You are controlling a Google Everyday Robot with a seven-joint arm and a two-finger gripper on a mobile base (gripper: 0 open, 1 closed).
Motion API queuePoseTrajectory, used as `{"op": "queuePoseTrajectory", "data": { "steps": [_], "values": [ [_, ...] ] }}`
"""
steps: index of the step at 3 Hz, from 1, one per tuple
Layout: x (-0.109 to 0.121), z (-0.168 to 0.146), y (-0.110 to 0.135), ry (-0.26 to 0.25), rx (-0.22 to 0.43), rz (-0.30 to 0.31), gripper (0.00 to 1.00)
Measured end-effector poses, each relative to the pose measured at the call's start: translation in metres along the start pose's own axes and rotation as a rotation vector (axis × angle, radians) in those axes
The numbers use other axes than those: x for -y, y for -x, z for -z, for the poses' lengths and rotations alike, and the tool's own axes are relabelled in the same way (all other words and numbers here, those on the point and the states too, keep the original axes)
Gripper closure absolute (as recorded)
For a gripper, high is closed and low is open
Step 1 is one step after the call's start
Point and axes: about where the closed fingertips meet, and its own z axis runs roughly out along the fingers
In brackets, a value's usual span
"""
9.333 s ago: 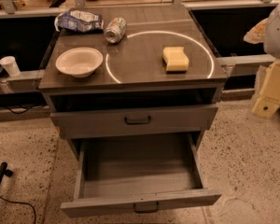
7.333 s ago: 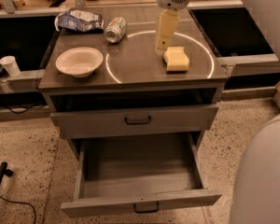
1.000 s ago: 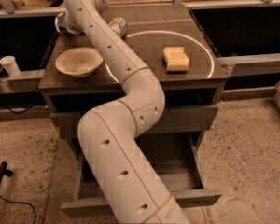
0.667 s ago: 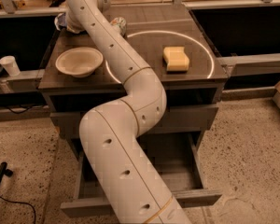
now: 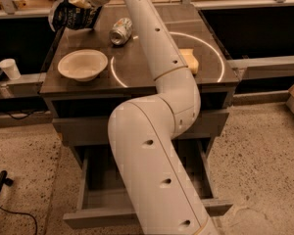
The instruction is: Place blue chip bag into middle drawer
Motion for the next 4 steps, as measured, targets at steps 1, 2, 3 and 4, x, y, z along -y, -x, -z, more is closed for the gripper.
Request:
{"op": "queuePoseTrajectory", "data": {
  "steps": [1,2,3,4],
  "values": [
    [0.005,0.053,0.028,0.045,0.064,0.082,1.0],
    [0.008,0.091,0.042,0.071,0.072,0.15,1.0],
    [0.004,0.119,0.052,0.107,0.073,0.228,1.0],
    [0.003,0.12,0.053,0.11,0.075,0.239,1.0]
  ]
}}
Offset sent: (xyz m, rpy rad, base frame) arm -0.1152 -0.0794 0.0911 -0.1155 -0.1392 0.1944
